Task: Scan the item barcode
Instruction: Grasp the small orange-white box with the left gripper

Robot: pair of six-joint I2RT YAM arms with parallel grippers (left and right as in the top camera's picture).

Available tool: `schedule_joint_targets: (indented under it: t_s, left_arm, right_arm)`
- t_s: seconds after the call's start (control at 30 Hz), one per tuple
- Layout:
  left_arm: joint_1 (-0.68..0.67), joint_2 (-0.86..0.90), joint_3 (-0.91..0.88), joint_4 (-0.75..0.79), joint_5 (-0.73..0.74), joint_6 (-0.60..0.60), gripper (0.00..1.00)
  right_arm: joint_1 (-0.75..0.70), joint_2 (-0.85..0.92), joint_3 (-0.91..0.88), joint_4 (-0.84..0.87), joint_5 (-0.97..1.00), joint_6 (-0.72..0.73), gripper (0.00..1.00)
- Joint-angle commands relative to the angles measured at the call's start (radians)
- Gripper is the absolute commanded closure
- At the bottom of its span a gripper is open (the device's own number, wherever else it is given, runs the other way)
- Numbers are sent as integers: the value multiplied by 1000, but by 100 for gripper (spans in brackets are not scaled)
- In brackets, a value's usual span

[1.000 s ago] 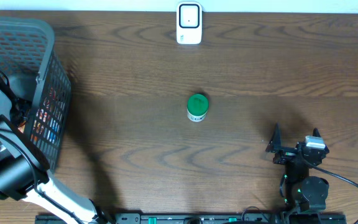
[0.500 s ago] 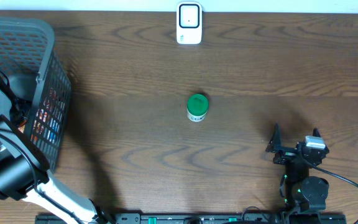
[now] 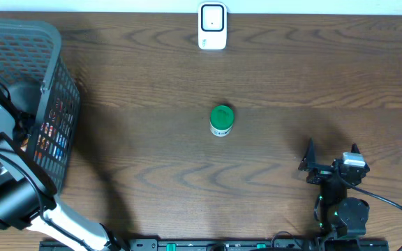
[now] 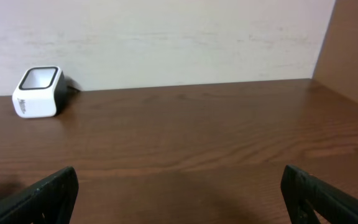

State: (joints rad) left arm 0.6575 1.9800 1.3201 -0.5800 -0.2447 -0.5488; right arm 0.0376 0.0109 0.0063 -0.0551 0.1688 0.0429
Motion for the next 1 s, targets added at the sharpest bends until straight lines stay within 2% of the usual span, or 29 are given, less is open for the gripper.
schedule_joint_targets:
  t_s: [0.0,0.23,0.33,0.43,0.73,0.97]
  left_arm:
    - [2,124,-144,-10,54,47,2]
    - [2,124,-166,20,55,47,1]
    - [2,124,-166,19,84,47,22]
    - [2,124,-166,19,127,47,31]
    - [2,56,-136,-24,133,47,32]
    - [2,-215,-64,-84,133,47,32]
  right_arm:
    - [-6,-4,-1,-5,-2,12,1]
    - [-6,-4,-1,-5,-2,12,1]
    - [-6,-4,-1,-5,-2,12,1]
    - [-6,-4,-1,-5,-2,12,1]
    - [-6,-4,-1,-5,-2,12,1]
    - [-6,-4,-1,-5,-2,12,1]
